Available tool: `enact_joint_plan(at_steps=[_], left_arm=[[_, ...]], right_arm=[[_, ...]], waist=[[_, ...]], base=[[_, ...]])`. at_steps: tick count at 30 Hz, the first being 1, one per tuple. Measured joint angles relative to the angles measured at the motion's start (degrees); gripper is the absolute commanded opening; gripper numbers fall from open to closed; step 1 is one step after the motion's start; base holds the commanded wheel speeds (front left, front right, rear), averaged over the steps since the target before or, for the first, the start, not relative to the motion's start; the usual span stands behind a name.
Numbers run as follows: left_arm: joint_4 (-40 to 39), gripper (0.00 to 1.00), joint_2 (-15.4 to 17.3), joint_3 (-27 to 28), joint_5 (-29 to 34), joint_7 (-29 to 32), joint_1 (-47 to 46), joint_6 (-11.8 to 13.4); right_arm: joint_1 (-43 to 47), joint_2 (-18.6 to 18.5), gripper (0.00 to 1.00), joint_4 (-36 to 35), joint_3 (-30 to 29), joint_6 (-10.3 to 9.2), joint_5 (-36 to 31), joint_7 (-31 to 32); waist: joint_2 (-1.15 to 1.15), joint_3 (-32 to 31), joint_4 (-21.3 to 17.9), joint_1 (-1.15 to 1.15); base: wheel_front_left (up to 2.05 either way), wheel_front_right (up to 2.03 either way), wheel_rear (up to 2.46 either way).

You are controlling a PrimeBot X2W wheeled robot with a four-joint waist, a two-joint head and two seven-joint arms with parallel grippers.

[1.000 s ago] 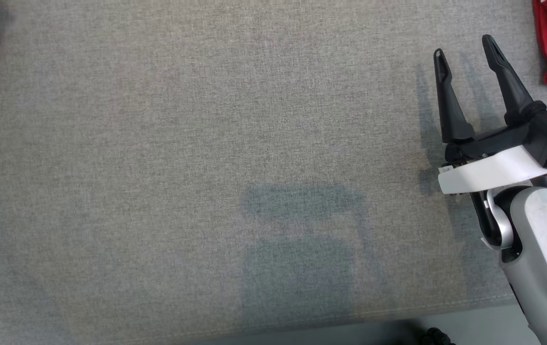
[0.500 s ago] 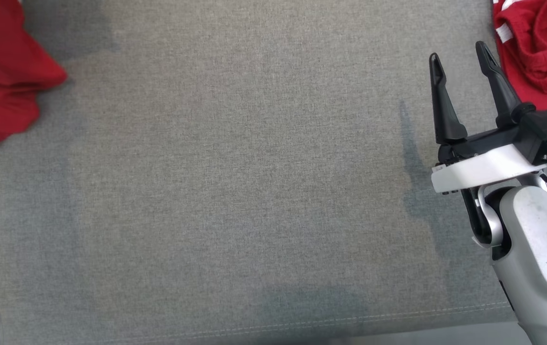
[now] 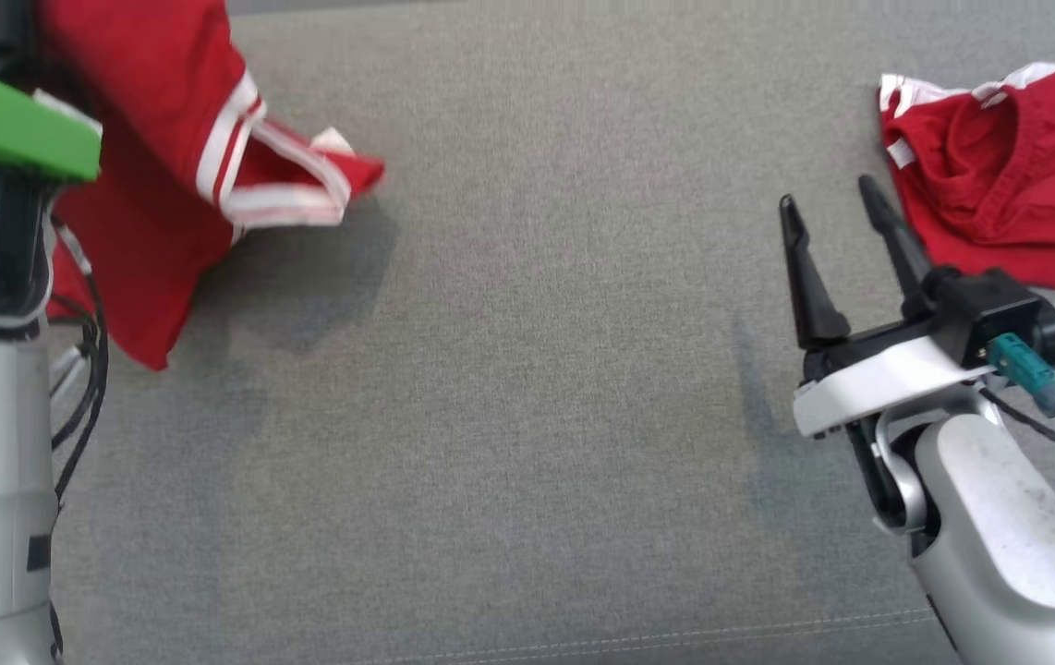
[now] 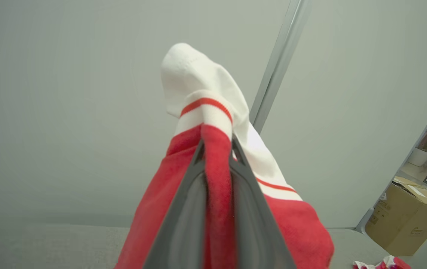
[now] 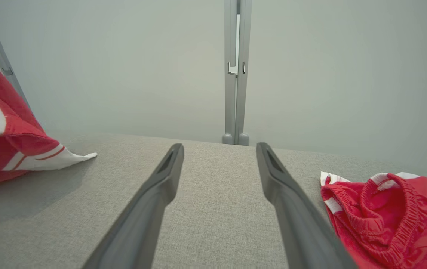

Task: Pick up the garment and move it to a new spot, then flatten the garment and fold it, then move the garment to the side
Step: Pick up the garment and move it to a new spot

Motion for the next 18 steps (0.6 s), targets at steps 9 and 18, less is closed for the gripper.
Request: enact_joint_plan(at_steps=[9,18], left_arm=[[1.4,0.0,1.0,2.3,2.1,-0.7,2.9,2.1],[0.4,0.0,-7.5,-5.1,5.1,-2.4,1.6,4.2]], right_arm=[[0.9,1.9,1.0,0.5,3.1,1.52,0.2,0.0],[1.0,3.3,1.0,1.0,4.0,2.05,1.4,0.0]], waist=[[0.0,-5.6,-1.2,0.0],[0.0,-6.8,-5.4,0.0]], base=[[0.0,0.0,0.0],[0.0,0.0,0.0]])
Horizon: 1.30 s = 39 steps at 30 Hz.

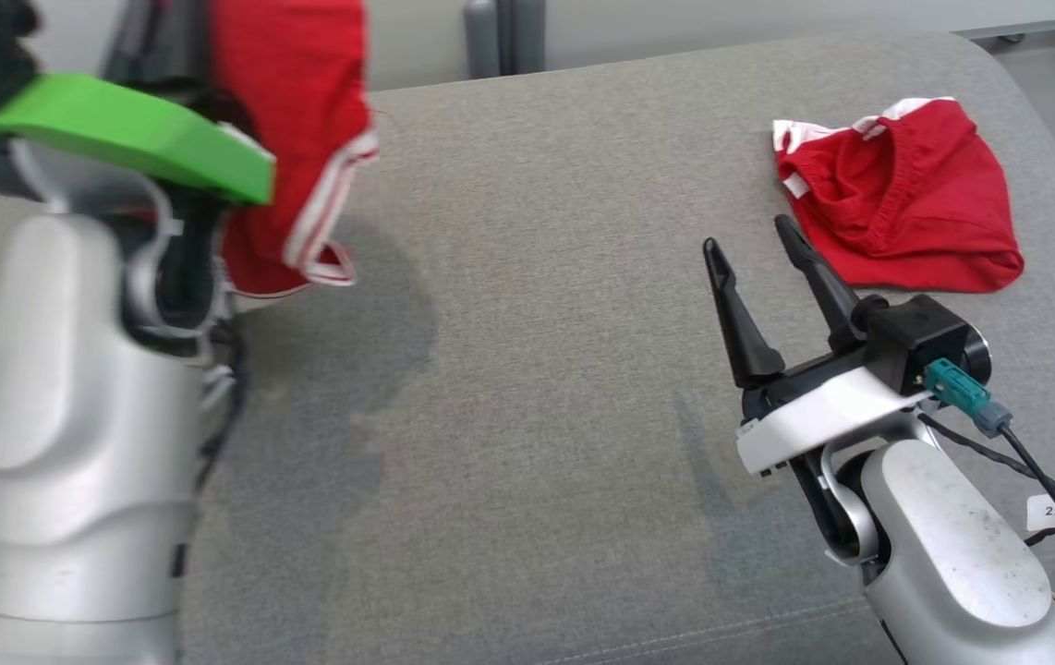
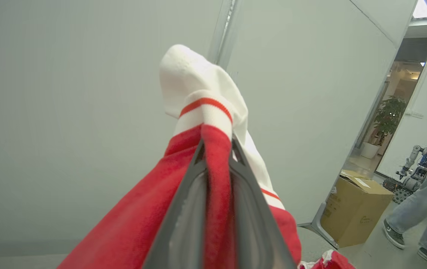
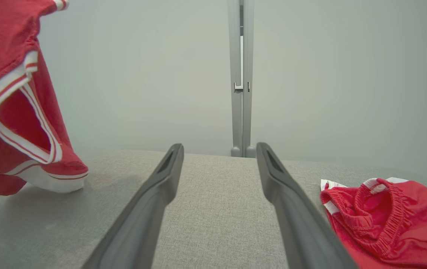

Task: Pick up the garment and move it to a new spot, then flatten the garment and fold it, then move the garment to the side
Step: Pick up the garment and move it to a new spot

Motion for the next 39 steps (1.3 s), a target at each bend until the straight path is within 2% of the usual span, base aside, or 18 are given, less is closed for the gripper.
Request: enact_joint_plan(at_steps=[3,5,16,24,25,26,28,29,30,31,32,39], left_arm=[[1.3,0.0,-3.6,-1.8,0.1,-0.7,0.7,1.1],[2.4,0.0,-4.6,-3.2,0.5,-1.2,1.8,1.6],[8.5,0.0,-2.8,-6.8,3.0,-3.8,5.6,5.4],[11.1,0.0,-2.7,-11.5,6.7,-6.2,3.3,6.0],[11.7,0.12,-2.7,-12.3,7.1,-6.2,3.4,6.0],[12.4,0.17,-2.7,-13.0,7.4,-6.2,3.4,6.0],[13.6,0.18,-2.7,-15.0,7.9,-6.2,3.6,5.9],[14.3,0.27,-2.7,-16.1,8.2,-6.2,3.8,5.9],[15.0,0.42,-2.7,-17.2,8.6,-6.2,4.1,5.8],[15.6,0.76,-2.6,-18.6,8.8,-6.1,4.5,5.2],[16.2,1.0,-2.6,-20.0,8.8,-5.9,4.9,4.5],[16.4,1.0,-2.3,-28.4,4.8,-4.6,6.9,0.9]], right_arm=[[0.0,0.4,1.0,0.0,0.6,0.14,0.1,0.0],[0.0,0.7,1.0,0.0,0.9,0.55,0.1,0.0],[-0.2,2.7,1.0,0.5,3.1,1.48,0.1,0.0],[-1.3,3.7,1.0,1.8,3.9,2.0,1.1,-0.5],[-1.5,3.8,1.0,1.9,3.9,2.01,1.1,-0.5],[-1.5,3.8,1.0,2.0,4.0,2.09,1.1,-0.5],[-1.6,4.0,1.0,2.3,4.0,2.08,1.1,-0.5],[-1.6,4.0,1.0,2.4,3.9,2.08,1.3,-0.5],[-1.6,4.0,1.0,2.6,3.7,2.07,1.5,-0.5],[-1.6,4.1,1.0,2.8,3.5,1.99,1.6,-0.5],[-1.6,4.1,1.0,3.0,2.9,1.9,1.6,-0.7],[-1.6,3.6,1.0,3.6,-0.9,0.8,1.6,-1.1]], waist=[[0.0,0.0,-1.5,0.0],[0.0,0.2,-2.5,0.0],[0.0,2.3,-8.7,0.0],[0.0,5.0,-14.9,0.0],[0.0,5.4,-15.5,0.0],[0.0,5.7,-16.2,0.0],[0.0,6.4,-17.4,0.0],[0.0,6.7,-17.9,0.0],[0.0,7.1,-18.4,0.0],[0.0,7.4,-18.9,0.0],[0.0,7.8,-19.3,0.0],[0.0,9.1,-19.5,0.0]], base=[[0.0,0.0,0.0],[0.0,0.0,0.0],[0.0,0.0,0.0],[0.0,0.0,0.0],[0.0,0.0,0.0],[0.0,0.0,0.0],[0.0,0.0,0.0],[0.0,0.0,0.0],[0.0,0.0,0.0],[0.0,0.0,0.0],[0.0,0.0,0.0],[0.0,0.0,0.0]])
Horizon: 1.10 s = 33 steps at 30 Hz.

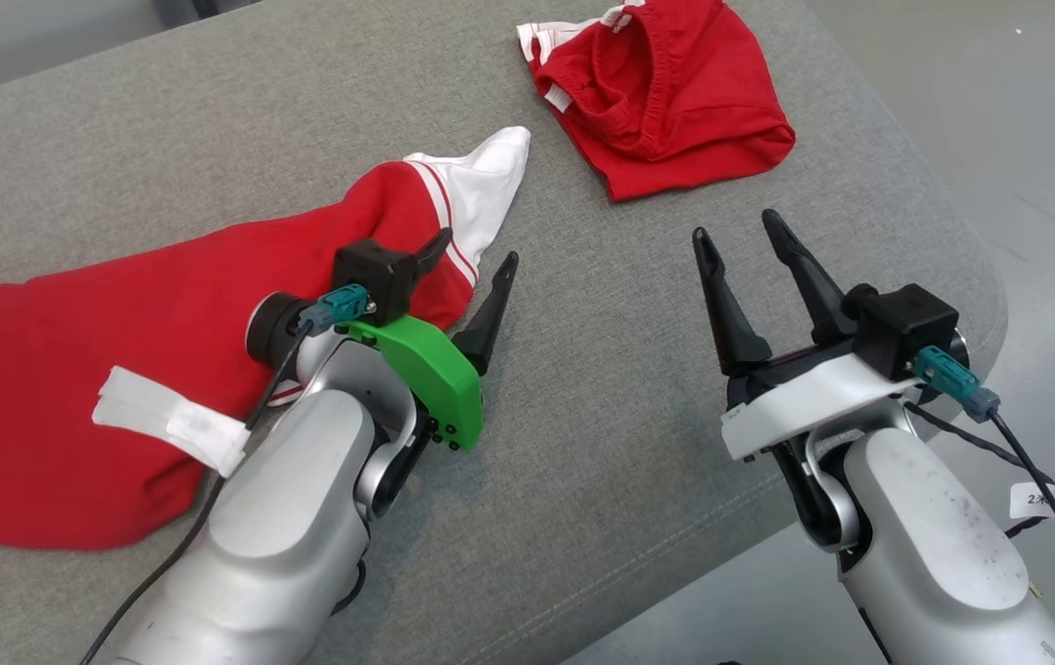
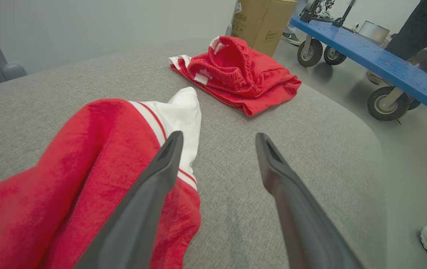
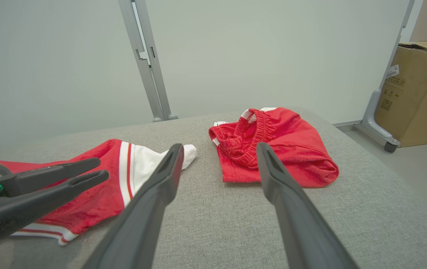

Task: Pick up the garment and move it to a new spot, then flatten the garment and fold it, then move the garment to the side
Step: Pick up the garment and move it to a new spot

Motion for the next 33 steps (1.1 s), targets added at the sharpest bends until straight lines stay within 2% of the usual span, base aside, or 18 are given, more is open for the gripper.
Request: enact_joint_plan(at_steps=[6,12,21,26,33], left_arm=[[-2.8,1.0,0.3,-1.2,-2.7,-2.3,0.4,-0.8],[-3.7,1.0,0.2,0.7,-3.8,-6.0,0.7,-0.5],[-3.2,1.0,0.5,5.9,-6.1,-7.7,9.9,3.2],[-3.2,1.0,0.5,7.2,-8.0,-8.3,14.2,3.9],[-5.9,1.0,0.6,7.6,-10.3,-8.7,17.0,4.0]], right_arm=[[0.0,-2.0,1.0,0.5,-2.1,-0.43,-0.1,-0.1],[0.0,-3.6,1.0,2.4,-2.1,-0.09,-0.1,-0.1],[0.4,-3.1,1.0,7.0,3.7,4.36,-0.1,0.2],[0.5,-2.5,1.0,10.1,5.4,6.26,0.0,1.5],[0.6,-2.4,1.0,15.9,5.5,6.72,0.6,3.1]], waist=[[0.0,-0.6,2.2,0.0],[0.0,-1.5,5.6,0.0],[0.0,-3.4,12.7,0.0],[0.0,-4.3,16.5,0.0],[0.0,-5.4,21.9,0.0]], base=[[0.0,0.0,0.0],[0.0,0.0,0.0],[0.0,0.0,0.0],[0.0,0.0,0.0],[0.0,0.0,0.0]])
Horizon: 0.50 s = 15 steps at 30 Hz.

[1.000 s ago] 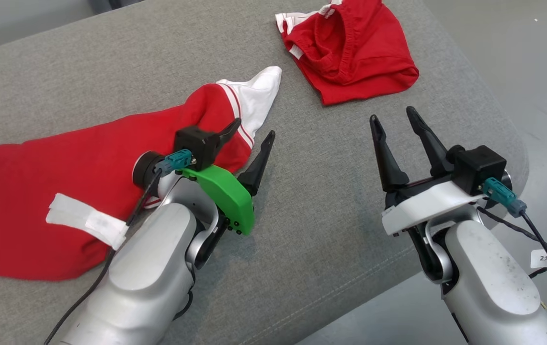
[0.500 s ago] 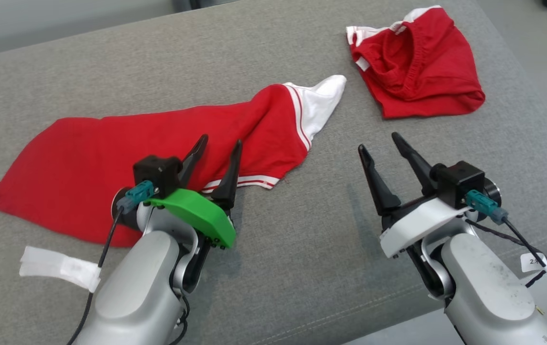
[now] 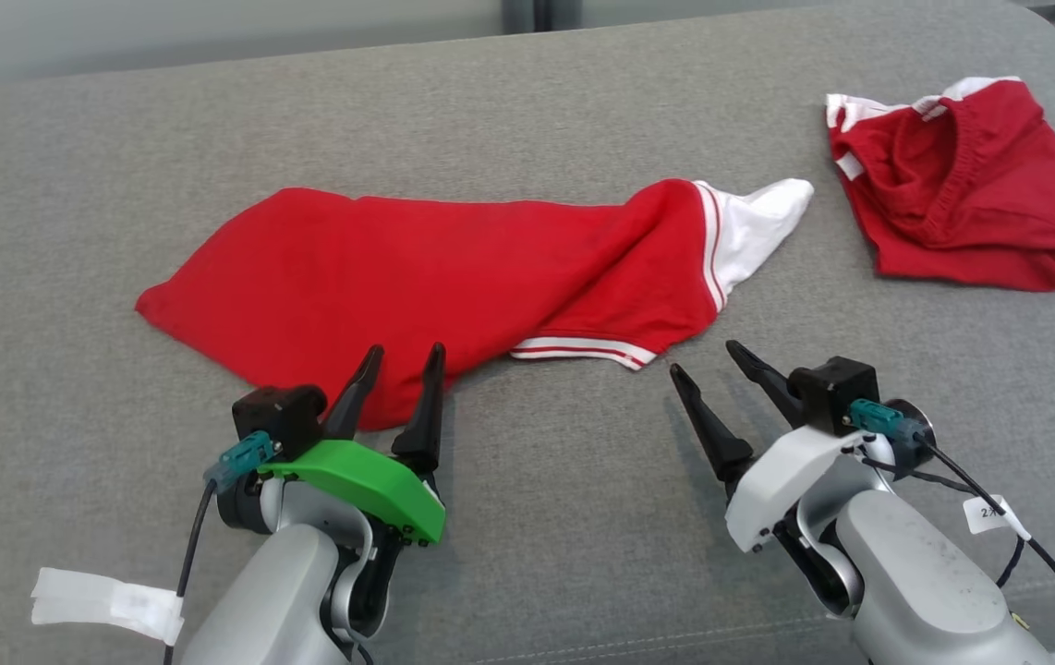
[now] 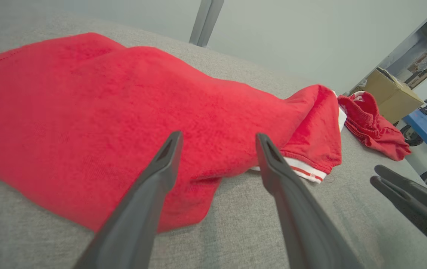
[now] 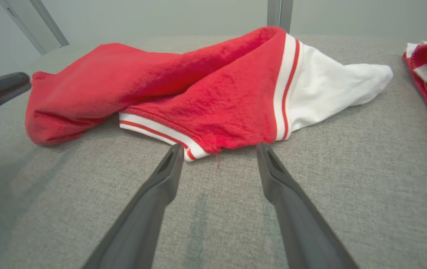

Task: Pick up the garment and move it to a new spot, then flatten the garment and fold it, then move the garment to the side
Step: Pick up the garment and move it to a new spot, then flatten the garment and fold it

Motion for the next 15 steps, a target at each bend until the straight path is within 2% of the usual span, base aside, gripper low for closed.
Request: enact_joint_plan(at_steps=[8,15], left_arm=[[-5.0,1.0,0.0,-1.1,0.0,0.0,0.3,-0.2],[-8.7,1.0,0.0,1.1,0.0,-0.2,2.3,0.5]], right_arm=[[-0.3,-1.6,1.0,4.2,-4.1,-0.65,2.0,0.8],[-2.3,-1.2,1.0,7.6,-3.6,-0.49,2.4,3.2]], waist=[[0.0,-0.9,6.2,0.0],[0.0,-0.7,11.0,0.0]], base=[[0.0,0.0,0.0],[0.0,0.0,0.0]])
